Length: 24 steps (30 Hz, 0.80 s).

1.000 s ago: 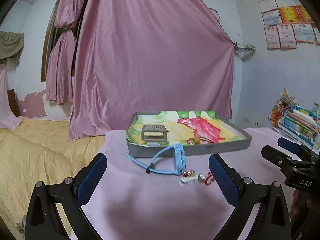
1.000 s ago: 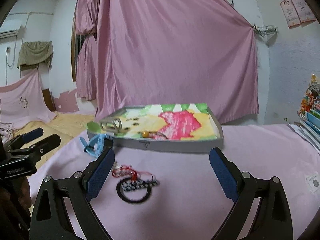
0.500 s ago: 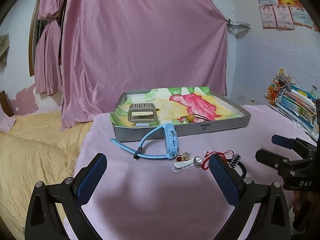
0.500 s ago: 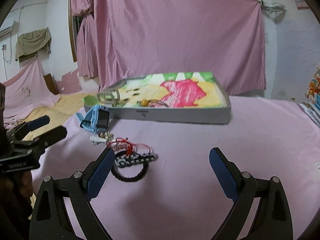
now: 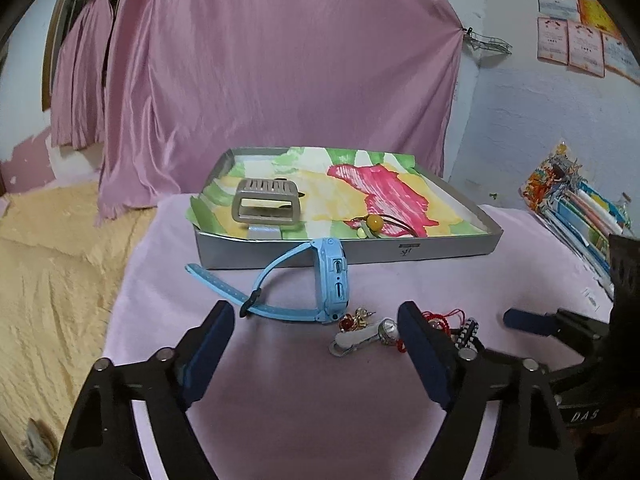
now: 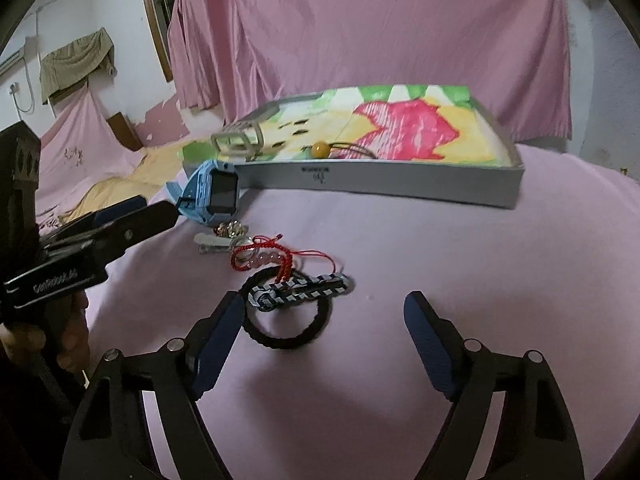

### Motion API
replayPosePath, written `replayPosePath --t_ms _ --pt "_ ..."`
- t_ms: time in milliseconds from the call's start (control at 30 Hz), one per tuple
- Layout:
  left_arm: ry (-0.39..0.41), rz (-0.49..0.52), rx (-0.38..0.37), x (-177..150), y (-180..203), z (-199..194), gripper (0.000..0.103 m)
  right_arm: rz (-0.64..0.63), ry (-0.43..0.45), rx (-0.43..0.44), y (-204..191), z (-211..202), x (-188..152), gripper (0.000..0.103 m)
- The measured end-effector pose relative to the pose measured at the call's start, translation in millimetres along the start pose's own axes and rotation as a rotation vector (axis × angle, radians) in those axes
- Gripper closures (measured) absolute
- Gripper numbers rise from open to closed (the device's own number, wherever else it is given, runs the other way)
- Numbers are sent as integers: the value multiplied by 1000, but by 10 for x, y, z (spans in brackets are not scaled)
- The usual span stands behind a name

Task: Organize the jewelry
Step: 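Grasp the blue smartwatch with the left tool while the right tool grasps the braided bracelet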

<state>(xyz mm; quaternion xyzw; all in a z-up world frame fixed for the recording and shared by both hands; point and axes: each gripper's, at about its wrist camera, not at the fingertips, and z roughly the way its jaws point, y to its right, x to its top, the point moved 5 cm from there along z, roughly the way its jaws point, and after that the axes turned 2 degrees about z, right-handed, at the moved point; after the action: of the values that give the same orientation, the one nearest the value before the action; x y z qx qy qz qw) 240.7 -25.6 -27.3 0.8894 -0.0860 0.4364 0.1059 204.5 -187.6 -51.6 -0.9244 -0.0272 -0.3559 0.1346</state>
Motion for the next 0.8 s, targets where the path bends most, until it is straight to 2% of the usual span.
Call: replayPosePath --t_ms 300,400,433,633,800 --pt "-57 -42 -62 57 32 200 41 -40 -67 -23 -102 169 93 32" --pt "-78 -60 -72 72 30 256 46 -57 -72 -37 -124 184 113 38" --pt "-86 -62 -72 78 32 277 47 -63 -70 -47 -124 183 115 42" --pt "-90 -53 -45 121 58 342 51 -58 -53 -53 -65 166 134 51" --pt "-120 -57 -38 126 73 436 63 -46 -42 -48 -26 155 134 57"
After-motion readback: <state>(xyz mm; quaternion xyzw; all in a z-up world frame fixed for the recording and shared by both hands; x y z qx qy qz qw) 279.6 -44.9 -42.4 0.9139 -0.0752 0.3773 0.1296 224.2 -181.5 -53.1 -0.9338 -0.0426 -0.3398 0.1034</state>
